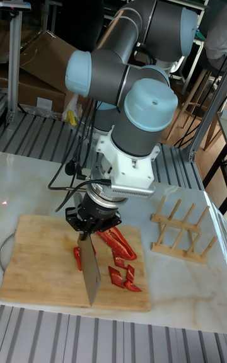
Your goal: Chop the chili peppers
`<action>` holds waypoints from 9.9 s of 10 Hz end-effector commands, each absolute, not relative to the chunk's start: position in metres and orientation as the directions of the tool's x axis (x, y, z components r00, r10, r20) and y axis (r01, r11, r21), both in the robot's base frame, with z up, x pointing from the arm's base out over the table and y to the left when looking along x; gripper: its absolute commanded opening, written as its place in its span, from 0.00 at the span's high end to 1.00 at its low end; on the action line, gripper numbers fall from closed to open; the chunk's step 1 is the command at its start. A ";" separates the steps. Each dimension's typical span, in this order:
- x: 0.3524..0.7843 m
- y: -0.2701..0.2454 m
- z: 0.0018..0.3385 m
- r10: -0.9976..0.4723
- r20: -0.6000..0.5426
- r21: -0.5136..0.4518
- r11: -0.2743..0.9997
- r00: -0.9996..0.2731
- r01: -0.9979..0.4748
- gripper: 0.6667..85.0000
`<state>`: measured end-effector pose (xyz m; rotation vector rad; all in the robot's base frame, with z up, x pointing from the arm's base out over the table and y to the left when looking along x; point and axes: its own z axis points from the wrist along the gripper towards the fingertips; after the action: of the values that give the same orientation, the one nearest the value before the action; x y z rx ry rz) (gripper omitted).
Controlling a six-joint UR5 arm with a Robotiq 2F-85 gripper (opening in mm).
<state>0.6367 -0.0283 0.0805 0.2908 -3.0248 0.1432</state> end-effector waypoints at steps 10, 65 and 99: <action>0.640 -0.011 0.089 -0.185 0.104 -0.018 0.982 -0.977 -0.188 0.99; 0.673 0.052 0.127 -0.914 0.056 -0.011 0.402 -0.402 -0.916 0.99; 0.668 -0.016 0.113 -0.913 0.180 -0.002 0.371 -0.366 -0.928 0.99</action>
<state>0.6695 -0.0043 0.1051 1.7077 -2.4628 0.1151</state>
